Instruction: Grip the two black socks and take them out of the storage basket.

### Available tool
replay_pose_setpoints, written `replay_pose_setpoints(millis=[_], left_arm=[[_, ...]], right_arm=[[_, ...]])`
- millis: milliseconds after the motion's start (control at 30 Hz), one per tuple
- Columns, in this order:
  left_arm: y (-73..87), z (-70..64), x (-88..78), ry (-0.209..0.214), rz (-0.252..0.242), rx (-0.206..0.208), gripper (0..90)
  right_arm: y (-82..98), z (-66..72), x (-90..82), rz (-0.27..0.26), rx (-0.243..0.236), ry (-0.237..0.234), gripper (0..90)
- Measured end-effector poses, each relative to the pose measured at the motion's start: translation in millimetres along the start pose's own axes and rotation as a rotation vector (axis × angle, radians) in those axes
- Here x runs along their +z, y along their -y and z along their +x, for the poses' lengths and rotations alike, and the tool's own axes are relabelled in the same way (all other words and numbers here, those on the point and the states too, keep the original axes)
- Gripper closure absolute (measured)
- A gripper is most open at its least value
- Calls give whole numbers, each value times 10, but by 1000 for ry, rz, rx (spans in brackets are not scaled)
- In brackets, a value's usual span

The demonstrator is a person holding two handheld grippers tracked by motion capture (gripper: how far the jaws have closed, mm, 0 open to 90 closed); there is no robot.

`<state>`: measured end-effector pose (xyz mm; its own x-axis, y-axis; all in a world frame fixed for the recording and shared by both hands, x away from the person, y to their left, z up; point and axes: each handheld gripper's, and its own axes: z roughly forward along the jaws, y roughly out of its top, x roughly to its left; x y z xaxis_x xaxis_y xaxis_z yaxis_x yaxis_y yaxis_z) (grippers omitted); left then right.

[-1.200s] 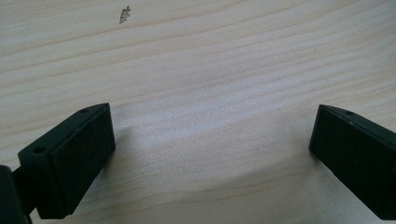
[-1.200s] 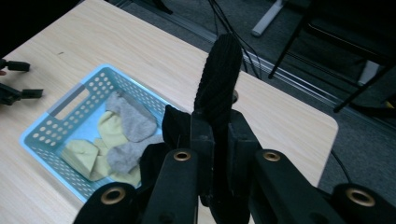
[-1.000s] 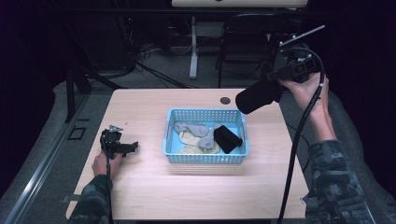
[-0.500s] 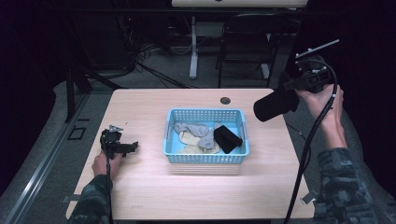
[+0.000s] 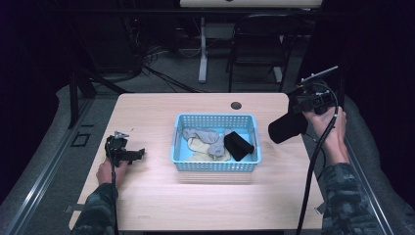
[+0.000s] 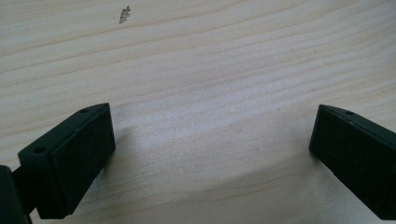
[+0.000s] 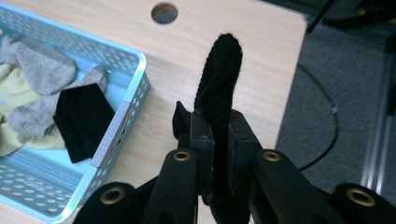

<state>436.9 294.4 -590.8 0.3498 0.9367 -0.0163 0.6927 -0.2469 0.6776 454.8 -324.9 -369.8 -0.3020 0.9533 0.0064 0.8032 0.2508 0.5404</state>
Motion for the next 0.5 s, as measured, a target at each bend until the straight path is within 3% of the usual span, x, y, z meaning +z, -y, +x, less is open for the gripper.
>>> replay_pose_setpoints(millis=[500], left_arm=[[0, -1, 0, 0, 0, -1, 1]], right_arm=[[289, -78, 714, 168, 81, -19, 801]])
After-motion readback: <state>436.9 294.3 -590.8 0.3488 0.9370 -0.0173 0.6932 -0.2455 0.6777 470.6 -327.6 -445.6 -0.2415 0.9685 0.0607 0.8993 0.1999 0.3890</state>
